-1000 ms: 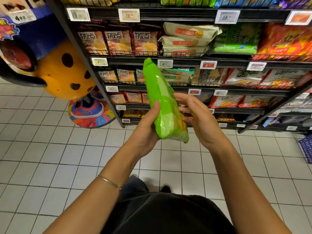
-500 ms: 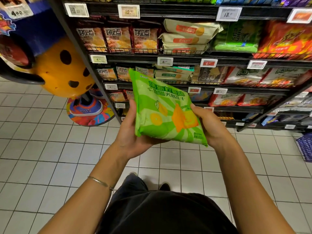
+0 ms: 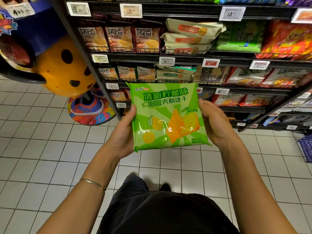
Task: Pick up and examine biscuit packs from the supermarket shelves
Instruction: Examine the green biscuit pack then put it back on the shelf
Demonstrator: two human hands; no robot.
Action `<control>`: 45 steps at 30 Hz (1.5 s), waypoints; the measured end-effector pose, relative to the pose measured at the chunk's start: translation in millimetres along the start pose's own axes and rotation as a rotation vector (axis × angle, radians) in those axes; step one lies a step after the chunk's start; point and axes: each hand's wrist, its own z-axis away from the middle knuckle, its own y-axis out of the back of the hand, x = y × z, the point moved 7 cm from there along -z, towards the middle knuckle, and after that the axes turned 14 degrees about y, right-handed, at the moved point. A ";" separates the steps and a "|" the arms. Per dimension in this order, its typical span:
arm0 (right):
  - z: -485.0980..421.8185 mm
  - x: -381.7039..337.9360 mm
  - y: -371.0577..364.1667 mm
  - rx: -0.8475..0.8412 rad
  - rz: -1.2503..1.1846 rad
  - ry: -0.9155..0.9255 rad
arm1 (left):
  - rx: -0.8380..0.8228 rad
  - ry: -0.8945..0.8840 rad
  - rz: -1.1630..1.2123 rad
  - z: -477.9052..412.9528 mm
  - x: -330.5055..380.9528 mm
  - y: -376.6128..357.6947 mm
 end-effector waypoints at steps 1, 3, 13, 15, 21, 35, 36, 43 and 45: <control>-0.5 0.6 0.7 0.007 0.030 -0.004 | 0.021 0.013 -0.007 -1.0 -1.8 1.6; -0.9 1.3 1.3 0.003 0.053 -0.005 | 0.057 0.027 -0.023 -2.0 -4.5 5.2; -0.2 8.2 8.9 0.040 0.159 -0.036 | 0.102 0.031 -0.022 -0.8 -5.5 11.6; 0.5 9.2 11.1 0.069 0.195 -0.036 | 0.105 0.024 -0.010 -0.4 -5.7 10.3; 3.2 12.4 10.0 0.069 0.146 -0.060 | 0.132 0.057 0.040 0.0 -8.1 13.8; 13.6 16.4 0.3 0.125 -0.352 -0.334 | 0.227 0.251 0.105 6.2 -21.1 19.8; 14.3 15.9 0.3 0.131 -0.392 -0.336 | 0.211 0.265 0.113 5.7 -22.3 17.8; 15.5 17.7 2.1 0.141 -0.518 -0.330 | 0.165 0.281 0.145 -0.2 -24.4 14.7; 13.8 18.0 2.8 0.117 -0.493 -0.304 | 0.171 0.287 0.129 0.4 -26.1 16.0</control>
